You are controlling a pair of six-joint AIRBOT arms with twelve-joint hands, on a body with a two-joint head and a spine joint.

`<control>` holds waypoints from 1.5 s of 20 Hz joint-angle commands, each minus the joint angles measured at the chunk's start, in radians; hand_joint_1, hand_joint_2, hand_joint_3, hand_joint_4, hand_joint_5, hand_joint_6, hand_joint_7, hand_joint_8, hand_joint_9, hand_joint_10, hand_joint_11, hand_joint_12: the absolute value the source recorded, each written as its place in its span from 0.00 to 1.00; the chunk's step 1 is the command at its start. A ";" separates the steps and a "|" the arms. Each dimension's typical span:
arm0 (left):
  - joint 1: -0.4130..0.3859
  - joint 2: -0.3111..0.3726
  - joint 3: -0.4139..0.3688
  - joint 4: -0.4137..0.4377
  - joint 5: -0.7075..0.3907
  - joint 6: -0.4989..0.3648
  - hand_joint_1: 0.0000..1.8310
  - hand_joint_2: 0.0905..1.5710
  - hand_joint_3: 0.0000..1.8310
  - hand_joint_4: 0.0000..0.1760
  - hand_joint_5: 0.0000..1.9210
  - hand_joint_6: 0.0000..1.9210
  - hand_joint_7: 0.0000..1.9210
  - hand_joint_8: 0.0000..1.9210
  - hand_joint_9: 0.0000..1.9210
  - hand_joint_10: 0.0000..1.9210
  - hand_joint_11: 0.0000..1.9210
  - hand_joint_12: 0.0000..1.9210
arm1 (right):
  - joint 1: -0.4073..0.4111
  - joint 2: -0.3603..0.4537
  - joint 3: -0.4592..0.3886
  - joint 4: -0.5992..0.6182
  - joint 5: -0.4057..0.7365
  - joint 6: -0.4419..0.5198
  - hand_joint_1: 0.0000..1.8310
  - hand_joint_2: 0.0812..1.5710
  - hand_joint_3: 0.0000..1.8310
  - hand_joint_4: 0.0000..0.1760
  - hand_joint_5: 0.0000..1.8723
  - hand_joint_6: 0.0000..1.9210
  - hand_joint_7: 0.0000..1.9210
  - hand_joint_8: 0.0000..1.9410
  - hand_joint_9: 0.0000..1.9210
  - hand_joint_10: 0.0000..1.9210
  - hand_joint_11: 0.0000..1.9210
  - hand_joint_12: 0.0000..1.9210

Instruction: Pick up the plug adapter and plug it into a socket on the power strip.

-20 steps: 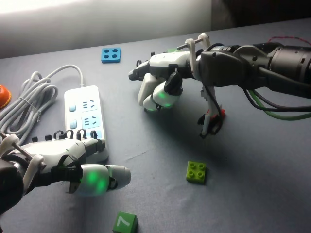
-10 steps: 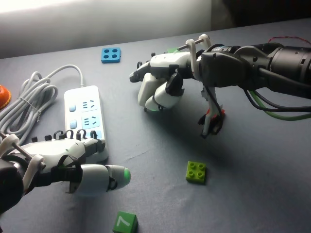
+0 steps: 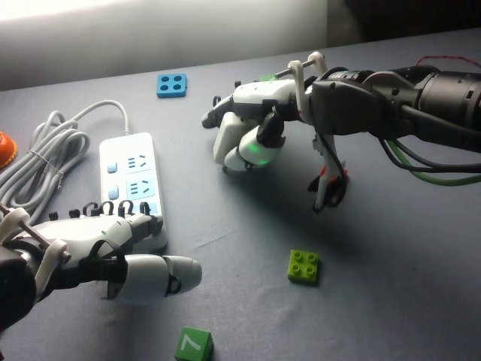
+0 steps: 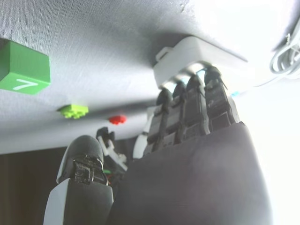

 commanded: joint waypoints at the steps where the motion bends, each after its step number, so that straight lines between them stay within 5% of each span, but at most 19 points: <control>1: -0.004 0.007 0.003 0.005 -0.002 -0.006 0.00 0.76 0.00 0.00 0.01 0.00 0.02 0.00 0.01 0.00 0.00 0.00 | 0.007 0.009 0.003 0.004 0.103 0.000 0.64 0.73 0.00 0.00 0.24 0.01 0.25 0.00 0.24 0.01 0.02 0.59; 6: -0.003 0.007 0.005 0.005 -0.003 -0.007 0.00 0.76 0.00 0.00 0.02 0.00 0.03 0.00 0.02 0.00 0.00 0.00 | 0.001 0.017 0.003 -0.004 0.103 -0.001 0.68 0.72 0.00 0.00 0.38 0.01 0.44 0.01 0.44 0.03 0.21 0.60; 7: -0.003 0.007 0.005 0.005 -0.003 -0.007 0.00 0.77 0.00 0.00 0.02 0.00 0.03 0.00 0.02 0.00 0.00 0.00 | 0.001 0.018 0.003 -0.004 0.103 -0.001 0.66 0.74 0.00 0.00 0.37 0.58 0.49 0.41 0.51 0.02 0.26 0.61; 8: -0.003 0.007 0.005 0.005 -0.003 -0.007 0.00 0.77 0.00 0.00 0.02 0.00 0.03 0.00 0.01 0.00 0.00 0.00 | 0.001 0.020 0.003 -0.006 0.103 -0.001 0.66 0.75 0.00 0.00 0.36 0.71 0.49 0.54 0.54 0.03 0.29 0.62; 9: -0.002 0.007 0.005 0.005 -0.003 -0.008 0.00 0.76 0.00 0.00 0.02 0.00 0.03 0.00 0.02 0.00 0.00 0.00 | 0.001 0.021 0.003 -0.008 0.103 -0.001 0.73 0.73 0.00 0.00 0.40 0.68 0.47 0.53 0.47 0.54 0.33 0.62; 10: -0.001 0.007 0.005 0.005 -0.003 -0.010 0.00 0.76 0.00 0.00 0.02 0.00 0.04 0.00 0.02 0.00 0.00 0.00 | 0.003 0.022 0.003 -0.011 0.103 -0.001 0.74 0.73 0.00 0.00 0.40 0.66 0.47 0.53 0.46 0.64 0.36 0.63; 15: -0.002 0.007 0.008 0.005 -0.003 -0.010 0.00 0.76 0.00 0.00 0.04 0.00 0.05 0.00 0.04 0.01 0.01 0.01 | 0.016 0.036 -0.016 -0.035 0.116 -0.001 0.76 0.68 0.00 0.00 0.49 0.40 0.53 0.51 0.55 0.61 0.53 0.66; 16: -0.002 0.007 0.008 0.005 -0.004 -0.010 0.00 0.76 0.00 0.00 0.03 0.00 0.05 0.00 0.03 0.00 0.01 0.01 | 0.019 0.040 -0.025 -0.044 0.122 -0.001 0.75 0.70 0.00 0.00 0.47 0.44 0.49 0.57 0.50 0.66 0.52 0.67; 19: -0.002 0.007 0.008 0.005 -0.004 -0.011 0.00 0.77 0.00 0.00 0.03 0.00 0.04 0.00 0.02 0.00 0.00 0.00 | 0.031 0.055 -0.059 -0.083 0.146 -0.001 0.76 0.67 0.00 0.00 0.52 0.35 0.53 0.51 0.55 0.61 0.54 0.65; 22: -0.001 0.007 0.009 0.005 -0.012 -0.015 0.00 0.76 0.00 0.00 0.03 0.00 0.04 0.00 0.03 0.00 0.00 0.00 | 0.068 0.072 -0.097 -0.143 0.141 -0.001 0.76 0.67 0.00 0.00 0.52 0.34 0.53 0.52 0.56 0.61 0.55 0.63; 23: 0.000 0.008 0.009 0.005 -0.012 -0.015 0.00 0.76 0.00 0.00 0.03 0.00 0.04 0.00 0.03 0.00 0.00 0.00 | 0.084 0.072 -0.102 -0.156 0.132 0.000 0.75 0.70 0.00 0.00 0.48 0.41 0.48 0.58 0.51 0.65 0.55 0.63; 25: 0.001 0.008 0.008 0.005 -0.012 -0.016 0.00 0.76 0.00 0.00 0.03 0.00 0.04 0.00 0.03 0.00 0.00 0.00 | 0.107 0.069 -0.102 -0.158 0.099 0.002 0.76 0.68 0.00 0.00 0.52 0.35 0.51 0.56 0.54 0.62 0.55 0.62; 27: 0.002 0.008 0.008 0.005 -0.012 -0.016 0.00 0.76 0.00 0.00 0.03 0.00 0.05 0.00 0.03 0.00 0.00 0.00 | 0.136 0.060 -0.102 -0.182 0.069 0.010 0.75 0.70 0.00 0.00 0.47 0.43 0.47 0.59 0.50 0.67 0.54 0.62; 28: 0.004 0.009 0.008 0.005 -0.012 -0.018 0.00 0.77 0.00 0.00 0.03 0.00 0.04 0.00 0.02 0.00 0.00 0.00 | 0.150 0.051 -0.101 -0.207 0.064 0.012 0.76 0.68 0.00 0.00 0.50 0.38 0.53 0.52 0.55 0.61 0.55 0.62; 30: 0.006 0.009 0.008 0.005 -0.012 -0.019 0.00 0.77 0.00 0.00 0.03 0.00 0.04 0.00 0.02 0.00 0.00 0.00 | 0.168 0.032 -0.094 -0.236 0.042 0.016 0.76 0.69 0.00 0.00 0.46 0.43 0.51 0.55 0.54 0.63 0.55 0.62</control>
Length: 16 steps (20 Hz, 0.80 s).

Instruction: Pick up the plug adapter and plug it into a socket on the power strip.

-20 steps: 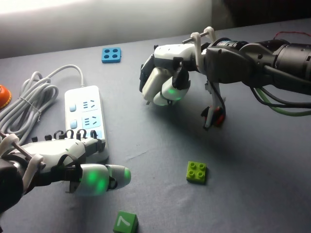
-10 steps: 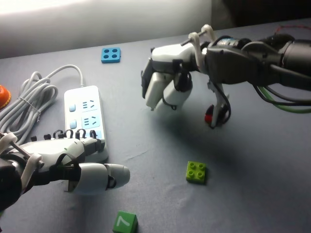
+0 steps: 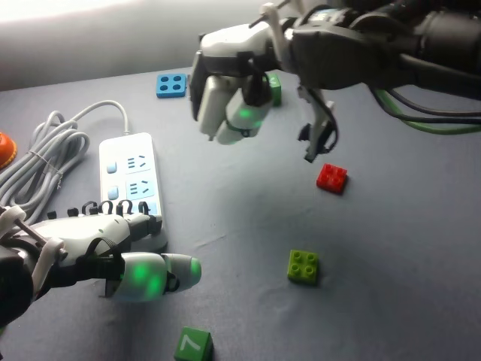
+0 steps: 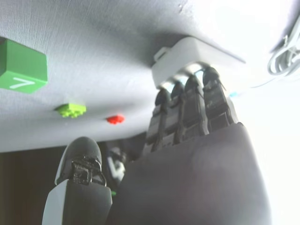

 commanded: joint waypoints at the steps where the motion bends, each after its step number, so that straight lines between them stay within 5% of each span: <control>1: 0.005 0.005 0.002 0.006 -0.012 -0.007 0.00 0.77 0.00 0.00 0.03 0.00 0.04 0.00 0.02 0.00 0.00 0.00 | 0.026 -0.008 0.005 -0.002 0.076 0.011 0.76 0.69 0.00 0.00 0.46 0.43 0.51 0.55 0.54 0.63 0.55 0.62; 16: 0.011 0.005 0.001 0.006 -0.009 -0.007 0.00 0.76 0.00 0.00 0.04 0.00 0.05 0.00 0.03 0.00 0.00 0.01 | 0.115 -0.233 0.175 -0.088 -0.043 -0.058 0.76 0.69 0.00 0.00 0.48 0.41 0.51 0.54 0.54 0.64 0.53 0.64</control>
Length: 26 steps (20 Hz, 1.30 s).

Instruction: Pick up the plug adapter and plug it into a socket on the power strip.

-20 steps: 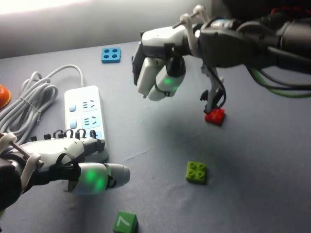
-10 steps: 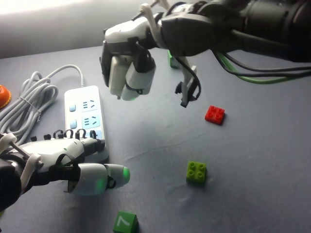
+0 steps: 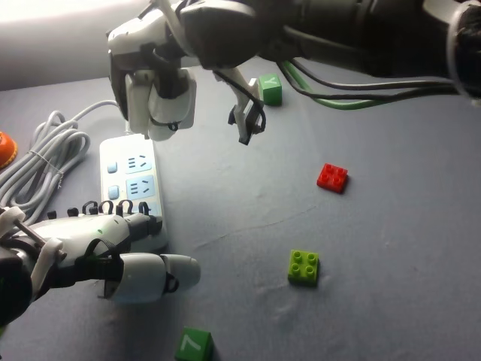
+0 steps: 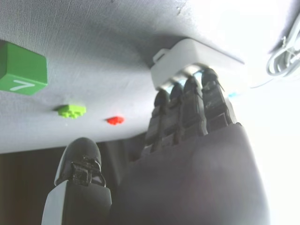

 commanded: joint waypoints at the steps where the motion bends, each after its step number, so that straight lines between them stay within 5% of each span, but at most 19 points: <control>1: 0.004 0.004 0.002 0.003 -0.009 -0.007 0.00 0.76 0.00 0.00 0.03 0.00 0.04 0.00 0.03 0.00 0.00 0.00 | 0.024 -0.006 0.010 -0.005 0.101 -0.002 0.76 0.69 0.00 0.00 0.48 0.41 0.52 0.54 0.54 0.63 0.53 0.63; 7: 0.002 0.004 0.005 0.003 -0.011 -0.009 0.00 0.76 0.00 0.00 0.05 0.00 0.05 0.00 0.04 0.00 0.01 0.01 | 0.015 -0.096 0.104 -0.015 0.081 -0.003 0.76 0.68 0.00 0.00 0.51 0.37 0.53 0.51 0.55 0.62 0.52 0.65; 11: 0.003 0.004 0.005 0.003 -0.013 -0.010 0.00 0.76 0.00 0.00 0.04 0.00 0.04 0.00 0.02 0.00 0.00 0.00 | 0.000 -0.141 0.150 -0.016 0.080 0.005 0.76 0.70 0.00 0.00 0.46 0.43 0.50 0.56 0.52 0.66 0.52 0.66; 26: 0.000 -0.001 0.004 0.003 -0.013 -0.013 0.00 0.76 0.00 0.00 0.04 0.00 0.05 0.00 0.04 0.00 0.02 0.01 | -0.041 -0.230 0.291 -0.016 0.079 0.013 0.76 0.70 0.00 0.00 0.45 0.45 0.49 0.58 0.52 0.66 0.53 0.66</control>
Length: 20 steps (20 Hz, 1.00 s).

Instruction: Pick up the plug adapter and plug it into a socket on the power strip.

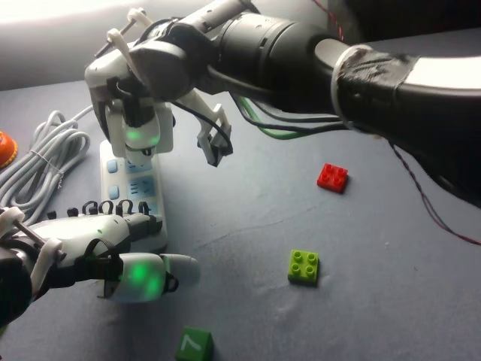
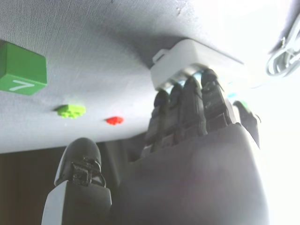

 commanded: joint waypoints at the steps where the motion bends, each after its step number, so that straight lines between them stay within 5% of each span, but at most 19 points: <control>1: 0.001 -0.001 0.003 0.002 -0.011 -0.006 0.00 0.76 0.00 0.00 0.05 0.00 0.05 0.00 0.04 0.00 0.02 0.01 | 0.006 -0.001 0.014 0.001 0.111 0.005 0.75 0.71 0.00 0.00 0.43 0.47 0.49 0.59 0.52 0.67 0.53 0.66; 20: 0.000 -0.003 0.009 0.002 -0.009 -0.006 0.00 0.76 0.00 0.00 0.03 0.00 0.03 0.01 0.03 0.00 0.01 0.02 | -0.004 -0.039 0.018 -0.011 0.133 0.003 0.76 0.70 0.00 0.00 0.48 0.42 0.50 0.57 0.51 0.66 0.50 0.67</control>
